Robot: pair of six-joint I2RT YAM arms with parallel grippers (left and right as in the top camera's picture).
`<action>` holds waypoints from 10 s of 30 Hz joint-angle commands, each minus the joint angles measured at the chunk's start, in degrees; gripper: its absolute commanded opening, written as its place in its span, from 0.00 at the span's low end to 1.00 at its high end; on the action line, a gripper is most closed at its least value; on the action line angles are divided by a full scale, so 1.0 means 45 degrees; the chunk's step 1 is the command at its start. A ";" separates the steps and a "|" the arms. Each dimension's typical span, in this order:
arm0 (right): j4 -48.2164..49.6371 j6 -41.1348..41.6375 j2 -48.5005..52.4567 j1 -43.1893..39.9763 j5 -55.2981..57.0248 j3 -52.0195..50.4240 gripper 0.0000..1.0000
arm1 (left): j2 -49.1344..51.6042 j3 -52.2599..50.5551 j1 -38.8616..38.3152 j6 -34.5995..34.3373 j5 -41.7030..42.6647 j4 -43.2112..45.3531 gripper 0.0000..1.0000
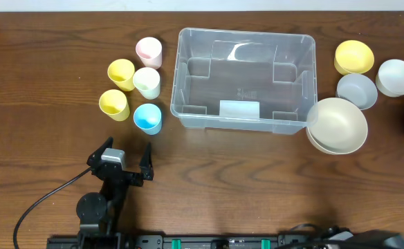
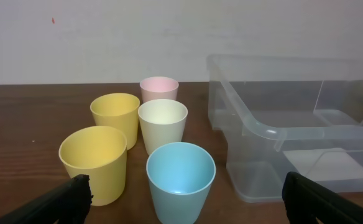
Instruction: Pack container
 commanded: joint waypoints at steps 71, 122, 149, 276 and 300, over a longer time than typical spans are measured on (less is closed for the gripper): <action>0.6324 0.3866 0.8461 1.9375 0.3687 0.0272 0.21 | -0.0087 -0.0330 0.0063 0.0078 -0.0010 -0.0262 0.98; 0.1175 0.0034 0.4352 0.9787 0.6601 -0.2365 0.97 | -0.0087 -0.0330 0.0063 0.0078 -0.0010 -0.0262 0.98; 0.5770 -0.1030 0.4362 0.8811 0.6450 -0.7091 0.81 | -0.0087 -0.0330 0.0063 0.0078 -0.0010 -0.0262 0.98; 0.2550 0.0209 1.0176 1.8986 0.2691 0.6023 0.65 | -0.0087 -0.0330 0.0063 0.0078 -0.0010 -0.0262 0.98; -0.3997 -0.2021 0.7461 0.8233 0.5775 0.9452 0.99 | -0.0087 -0.0330 0.0063 0.0078 -0.0010 -0.0262 0.98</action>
